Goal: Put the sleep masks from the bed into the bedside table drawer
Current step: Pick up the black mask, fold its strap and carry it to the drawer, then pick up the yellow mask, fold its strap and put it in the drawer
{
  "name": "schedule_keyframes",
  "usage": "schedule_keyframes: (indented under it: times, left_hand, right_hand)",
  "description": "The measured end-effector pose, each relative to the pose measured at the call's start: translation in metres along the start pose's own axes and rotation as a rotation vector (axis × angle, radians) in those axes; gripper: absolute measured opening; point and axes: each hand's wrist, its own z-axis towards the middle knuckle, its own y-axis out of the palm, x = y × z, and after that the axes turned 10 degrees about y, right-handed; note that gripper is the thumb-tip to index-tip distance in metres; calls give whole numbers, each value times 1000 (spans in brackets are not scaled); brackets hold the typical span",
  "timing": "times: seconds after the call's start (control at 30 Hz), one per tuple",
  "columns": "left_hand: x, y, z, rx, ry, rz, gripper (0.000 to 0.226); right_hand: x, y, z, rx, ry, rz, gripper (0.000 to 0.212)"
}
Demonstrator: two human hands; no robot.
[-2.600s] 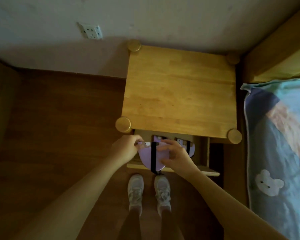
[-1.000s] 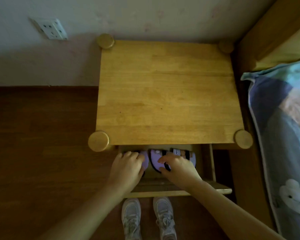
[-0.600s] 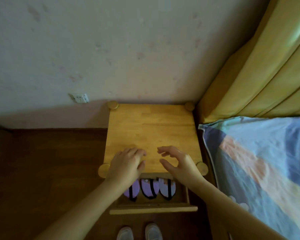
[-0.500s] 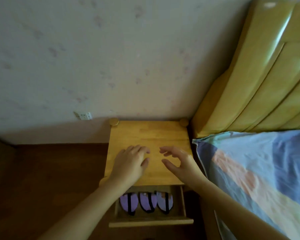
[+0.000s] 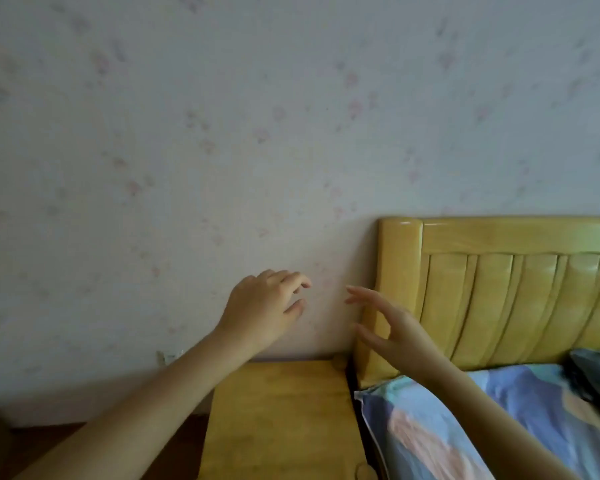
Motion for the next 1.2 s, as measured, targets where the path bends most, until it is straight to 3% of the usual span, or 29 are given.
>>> schedule_keyframes:
  times: [0.27,0.43,0.57,0.83,1.2]
  left_hand:
    - [11,-84,19,61,204,-72,31]
    - [33,-119,25,67,397,-114,43]
    - [64,-137,30,31,530,-197,36]
    - [180,-147,13,-27,826,-326,39]
    - [402,-223,-82,87,1251,-485,43]
  right_hand:
    - [-80,-66,-44,140,-6,-205,55]
    - [-125,-91,-98,263,122,-313,61]
    - [-154,-104,-157,315,266,-426,61]
    - [-200,-124,-320,503,621,-534,59]
    - [-306,-153,-585,752,982,-711,56]
